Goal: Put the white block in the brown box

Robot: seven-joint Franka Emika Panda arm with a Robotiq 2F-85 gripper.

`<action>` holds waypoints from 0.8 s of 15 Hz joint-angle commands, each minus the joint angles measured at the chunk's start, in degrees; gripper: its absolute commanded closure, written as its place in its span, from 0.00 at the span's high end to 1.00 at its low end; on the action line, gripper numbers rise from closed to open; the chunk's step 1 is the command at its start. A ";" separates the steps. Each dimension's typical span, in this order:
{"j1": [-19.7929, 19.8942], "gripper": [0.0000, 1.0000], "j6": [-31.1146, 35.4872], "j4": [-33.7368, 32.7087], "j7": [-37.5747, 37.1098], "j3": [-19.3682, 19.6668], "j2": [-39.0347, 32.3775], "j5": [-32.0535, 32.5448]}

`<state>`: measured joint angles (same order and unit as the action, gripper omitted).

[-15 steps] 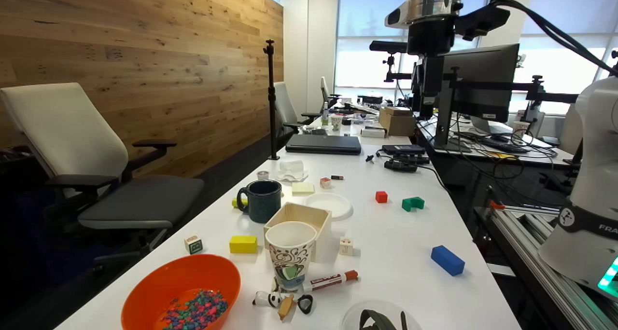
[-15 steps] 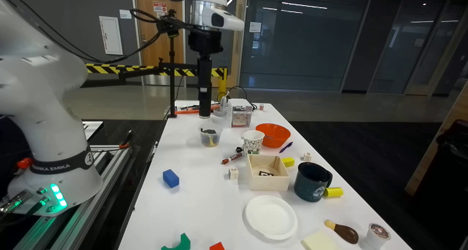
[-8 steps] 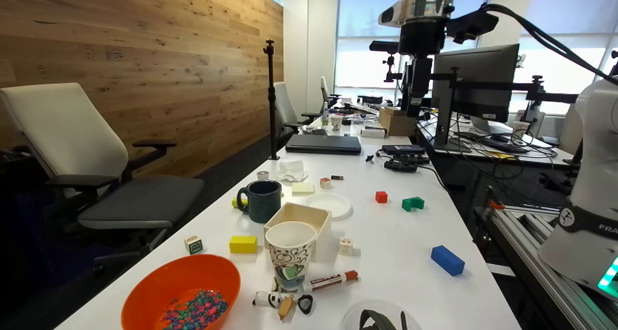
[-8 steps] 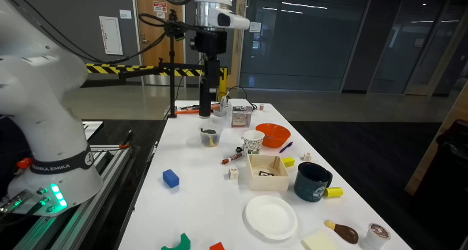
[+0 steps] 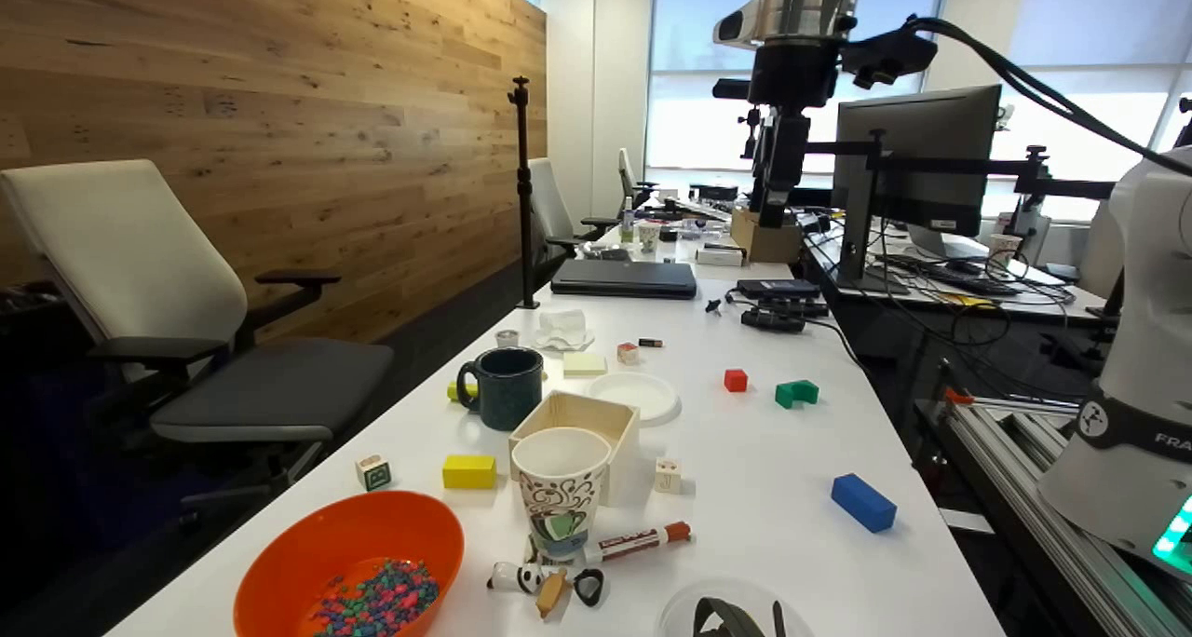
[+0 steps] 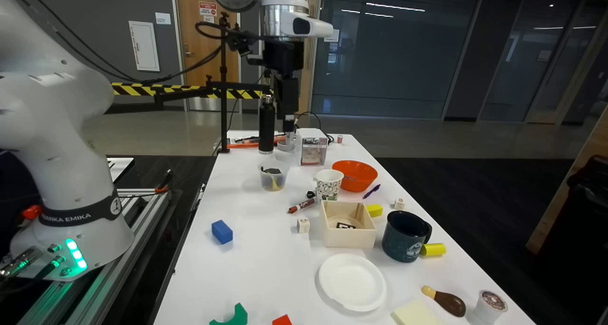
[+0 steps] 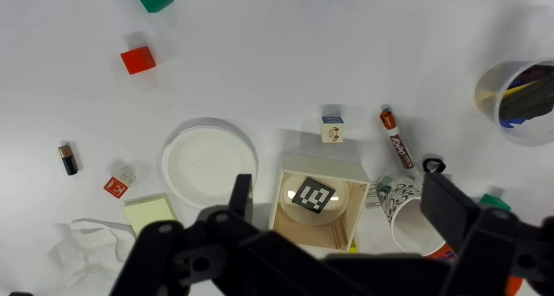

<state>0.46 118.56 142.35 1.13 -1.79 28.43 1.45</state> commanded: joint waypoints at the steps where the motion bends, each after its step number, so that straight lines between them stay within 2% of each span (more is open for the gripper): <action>1: -0.11 1.00 1.76 -1.78 -0.36 -0.23 -1.86 1.83; 12: -0.44 1.00 6.02 -4.88 -0.53 -0.70 -6.62 1.51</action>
<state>0.43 123.82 139.62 1.13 -2.34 24.10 1.60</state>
